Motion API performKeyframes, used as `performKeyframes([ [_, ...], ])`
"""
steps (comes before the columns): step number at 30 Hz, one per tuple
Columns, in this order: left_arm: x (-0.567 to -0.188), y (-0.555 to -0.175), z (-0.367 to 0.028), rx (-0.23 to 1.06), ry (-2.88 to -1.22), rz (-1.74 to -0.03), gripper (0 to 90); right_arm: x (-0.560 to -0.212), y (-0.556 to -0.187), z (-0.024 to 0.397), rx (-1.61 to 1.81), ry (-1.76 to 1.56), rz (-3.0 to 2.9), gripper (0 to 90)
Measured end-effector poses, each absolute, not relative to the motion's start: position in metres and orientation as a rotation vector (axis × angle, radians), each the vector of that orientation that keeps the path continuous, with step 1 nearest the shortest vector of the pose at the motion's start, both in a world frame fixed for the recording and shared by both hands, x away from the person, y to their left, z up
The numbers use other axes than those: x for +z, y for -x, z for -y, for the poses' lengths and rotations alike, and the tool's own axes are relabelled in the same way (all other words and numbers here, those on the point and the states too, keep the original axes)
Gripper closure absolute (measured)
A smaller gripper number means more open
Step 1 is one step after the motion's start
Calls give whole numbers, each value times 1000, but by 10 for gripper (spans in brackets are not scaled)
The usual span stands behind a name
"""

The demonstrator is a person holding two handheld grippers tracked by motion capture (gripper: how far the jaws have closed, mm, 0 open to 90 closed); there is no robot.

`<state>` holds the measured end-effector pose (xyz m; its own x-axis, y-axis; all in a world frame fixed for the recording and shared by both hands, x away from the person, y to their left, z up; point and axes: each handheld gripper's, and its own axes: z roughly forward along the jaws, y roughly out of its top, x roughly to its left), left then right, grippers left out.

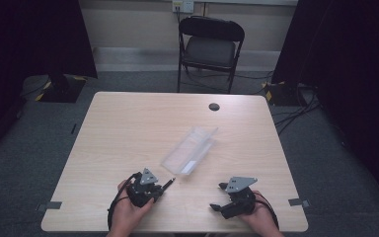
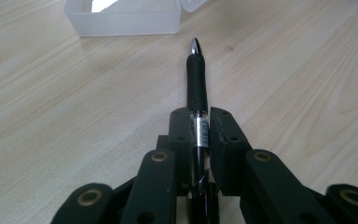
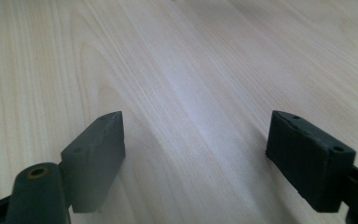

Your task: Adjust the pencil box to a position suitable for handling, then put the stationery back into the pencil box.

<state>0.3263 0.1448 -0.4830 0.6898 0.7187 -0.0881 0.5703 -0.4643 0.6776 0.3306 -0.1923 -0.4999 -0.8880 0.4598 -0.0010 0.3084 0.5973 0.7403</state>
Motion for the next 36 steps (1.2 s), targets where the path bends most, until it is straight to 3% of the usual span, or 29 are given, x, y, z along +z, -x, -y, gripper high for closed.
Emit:
performKeyframes([
  [17,-466,-333,-175,253,-2101,-1035,797,-500,-330,192,1163,-644,-2628,183],
  [36,-460,-342,-182,251,-2064,-1066,797,-500,-329,192,1154,-661,-2619,169],
])
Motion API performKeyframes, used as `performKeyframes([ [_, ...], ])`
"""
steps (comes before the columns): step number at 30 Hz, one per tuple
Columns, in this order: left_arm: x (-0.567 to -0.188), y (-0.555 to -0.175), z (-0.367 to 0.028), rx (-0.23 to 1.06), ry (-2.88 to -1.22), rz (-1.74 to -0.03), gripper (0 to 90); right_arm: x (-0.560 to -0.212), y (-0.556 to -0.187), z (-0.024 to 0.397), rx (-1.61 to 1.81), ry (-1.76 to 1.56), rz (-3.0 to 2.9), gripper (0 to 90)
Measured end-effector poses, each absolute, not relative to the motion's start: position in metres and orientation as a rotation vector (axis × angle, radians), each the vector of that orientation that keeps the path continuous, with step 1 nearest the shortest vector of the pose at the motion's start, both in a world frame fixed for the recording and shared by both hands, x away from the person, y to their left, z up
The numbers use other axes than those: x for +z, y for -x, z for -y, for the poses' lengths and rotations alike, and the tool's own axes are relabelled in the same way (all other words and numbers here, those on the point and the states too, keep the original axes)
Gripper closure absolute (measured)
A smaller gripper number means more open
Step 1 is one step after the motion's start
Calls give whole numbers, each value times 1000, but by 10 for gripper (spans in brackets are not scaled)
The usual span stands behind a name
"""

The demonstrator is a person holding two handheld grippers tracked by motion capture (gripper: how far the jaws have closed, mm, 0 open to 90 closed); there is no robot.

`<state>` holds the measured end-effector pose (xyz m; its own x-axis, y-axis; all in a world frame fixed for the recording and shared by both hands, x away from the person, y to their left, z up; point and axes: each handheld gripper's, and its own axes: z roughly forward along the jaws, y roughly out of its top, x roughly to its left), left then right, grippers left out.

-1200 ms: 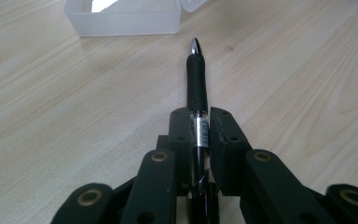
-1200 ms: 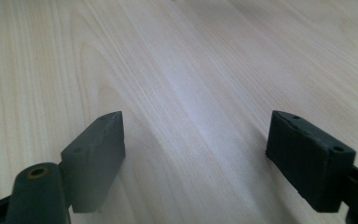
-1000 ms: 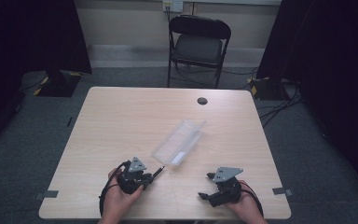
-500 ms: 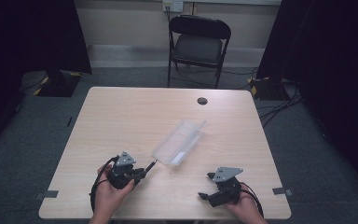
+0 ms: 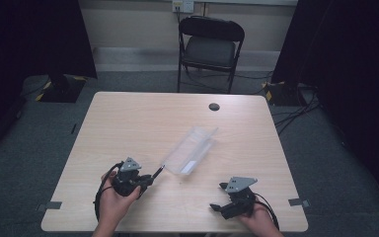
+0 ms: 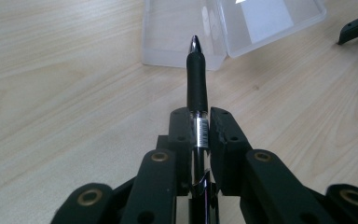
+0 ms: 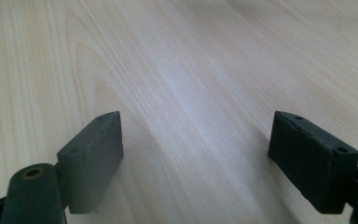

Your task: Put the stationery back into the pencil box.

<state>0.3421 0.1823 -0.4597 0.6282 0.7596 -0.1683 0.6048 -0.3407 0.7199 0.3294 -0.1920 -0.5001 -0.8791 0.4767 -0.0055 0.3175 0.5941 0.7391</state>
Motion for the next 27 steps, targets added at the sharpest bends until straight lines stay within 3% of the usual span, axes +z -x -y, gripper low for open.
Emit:
performKeyframes([
  [27,-439,-381,-195,302,-1951,-1135,797,-500,-328,192,1151,-677,-2614,168],
])
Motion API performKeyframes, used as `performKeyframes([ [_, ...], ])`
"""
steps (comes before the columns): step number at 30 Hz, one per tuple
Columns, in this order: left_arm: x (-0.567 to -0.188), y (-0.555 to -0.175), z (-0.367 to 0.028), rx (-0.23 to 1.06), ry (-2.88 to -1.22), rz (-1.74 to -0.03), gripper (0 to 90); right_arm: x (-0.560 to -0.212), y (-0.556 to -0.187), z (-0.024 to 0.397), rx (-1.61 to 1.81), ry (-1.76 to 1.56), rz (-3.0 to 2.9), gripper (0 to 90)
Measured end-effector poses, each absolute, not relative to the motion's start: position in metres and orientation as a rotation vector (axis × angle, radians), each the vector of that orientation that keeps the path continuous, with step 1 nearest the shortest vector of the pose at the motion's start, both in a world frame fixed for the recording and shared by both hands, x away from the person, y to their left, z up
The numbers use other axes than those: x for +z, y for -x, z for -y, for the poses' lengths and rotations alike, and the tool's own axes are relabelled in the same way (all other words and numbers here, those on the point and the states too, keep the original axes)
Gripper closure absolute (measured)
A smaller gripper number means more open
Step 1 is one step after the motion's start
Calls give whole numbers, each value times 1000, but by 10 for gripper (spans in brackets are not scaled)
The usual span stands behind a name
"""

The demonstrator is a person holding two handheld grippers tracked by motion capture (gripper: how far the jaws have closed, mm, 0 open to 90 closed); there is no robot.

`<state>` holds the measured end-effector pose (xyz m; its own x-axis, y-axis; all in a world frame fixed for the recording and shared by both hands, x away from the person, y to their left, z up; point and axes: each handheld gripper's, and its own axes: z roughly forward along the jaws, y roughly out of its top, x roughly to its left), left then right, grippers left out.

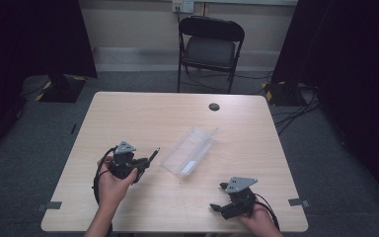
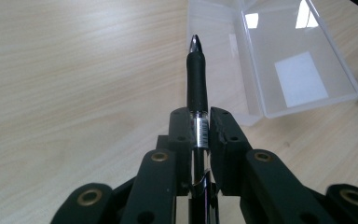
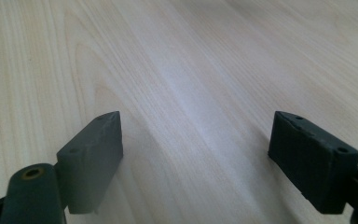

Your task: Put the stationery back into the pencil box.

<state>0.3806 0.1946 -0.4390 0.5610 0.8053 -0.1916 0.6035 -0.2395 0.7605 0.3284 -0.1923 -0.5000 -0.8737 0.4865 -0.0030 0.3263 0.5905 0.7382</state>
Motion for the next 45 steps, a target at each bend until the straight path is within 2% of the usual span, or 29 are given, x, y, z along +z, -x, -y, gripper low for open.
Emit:
performKeyframes([
  [45,-430,-436,-160,288,-1928,-1126,797,-500,-327,193,1149,-685,-2609,167],
])
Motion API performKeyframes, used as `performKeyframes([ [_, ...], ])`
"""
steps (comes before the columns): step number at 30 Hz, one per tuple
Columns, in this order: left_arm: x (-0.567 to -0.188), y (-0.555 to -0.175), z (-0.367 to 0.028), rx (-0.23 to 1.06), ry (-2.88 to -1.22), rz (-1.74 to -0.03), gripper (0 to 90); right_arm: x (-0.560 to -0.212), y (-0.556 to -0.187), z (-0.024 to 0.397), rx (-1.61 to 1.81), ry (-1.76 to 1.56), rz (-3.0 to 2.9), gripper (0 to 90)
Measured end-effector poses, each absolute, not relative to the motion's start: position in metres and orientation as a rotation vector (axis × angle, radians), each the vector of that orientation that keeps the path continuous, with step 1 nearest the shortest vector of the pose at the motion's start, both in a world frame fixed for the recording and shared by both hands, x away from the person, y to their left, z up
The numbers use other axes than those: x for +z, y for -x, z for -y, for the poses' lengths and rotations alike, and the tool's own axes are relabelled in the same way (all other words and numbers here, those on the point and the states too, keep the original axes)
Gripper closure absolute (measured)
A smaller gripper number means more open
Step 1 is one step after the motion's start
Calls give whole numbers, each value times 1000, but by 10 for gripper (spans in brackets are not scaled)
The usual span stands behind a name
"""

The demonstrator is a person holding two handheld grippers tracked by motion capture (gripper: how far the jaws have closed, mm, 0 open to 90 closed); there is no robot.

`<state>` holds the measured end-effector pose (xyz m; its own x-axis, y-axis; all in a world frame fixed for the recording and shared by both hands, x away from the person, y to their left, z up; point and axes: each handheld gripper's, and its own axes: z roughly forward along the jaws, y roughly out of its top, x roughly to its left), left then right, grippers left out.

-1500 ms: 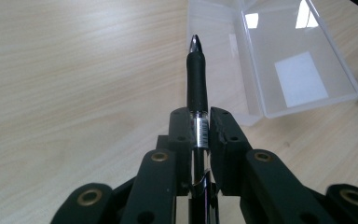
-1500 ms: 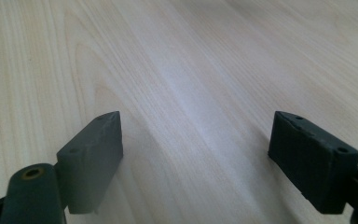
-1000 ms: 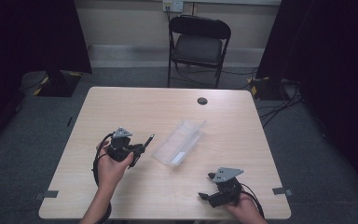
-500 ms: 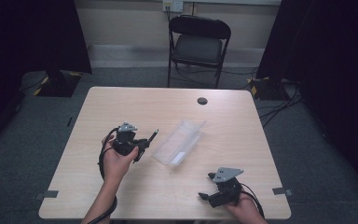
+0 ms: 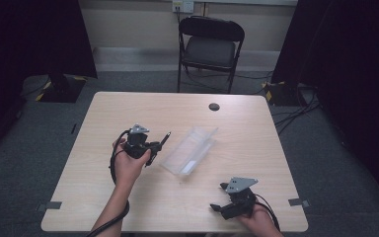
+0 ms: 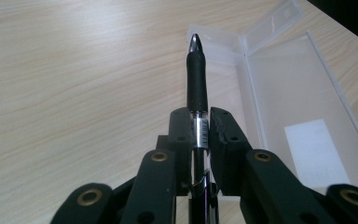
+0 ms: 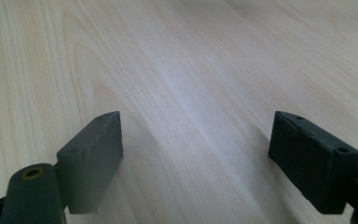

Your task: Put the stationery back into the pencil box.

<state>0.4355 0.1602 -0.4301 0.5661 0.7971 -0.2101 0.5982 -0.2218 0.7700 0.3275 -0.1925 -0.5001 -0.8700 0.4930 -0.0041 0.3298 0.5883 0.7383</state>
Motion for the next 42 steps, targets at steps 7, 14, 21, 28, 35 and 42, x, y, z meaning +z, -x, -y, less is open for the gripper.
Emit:
performKeyframes([
  [7,-431,-443,-150,279,-1927,-1112,797,-500,-327,192,1149,-686,-2609,167],
  [14,-431,-449,-141,282,-1940,-1101,796,-500,-327,192,1149,-686,-2609,167],
  [21,-433,-455,-131,276,-1947,-1091,796,-500,-327,192,1150,-686,-2610,167],
  [28,-439,-460,-120,271,-1963,-1086,796,-500,-327,192,1151,-685,-2610,167],
  [35,-443,-464,-111,267,-1975,-1084,796,-500,-327,192,1149,-685,-2610,167],
  [42,-445,-468,-104,263,-1977,-1070,796,-500,-327,192,1150,-684,-2610,167],
])
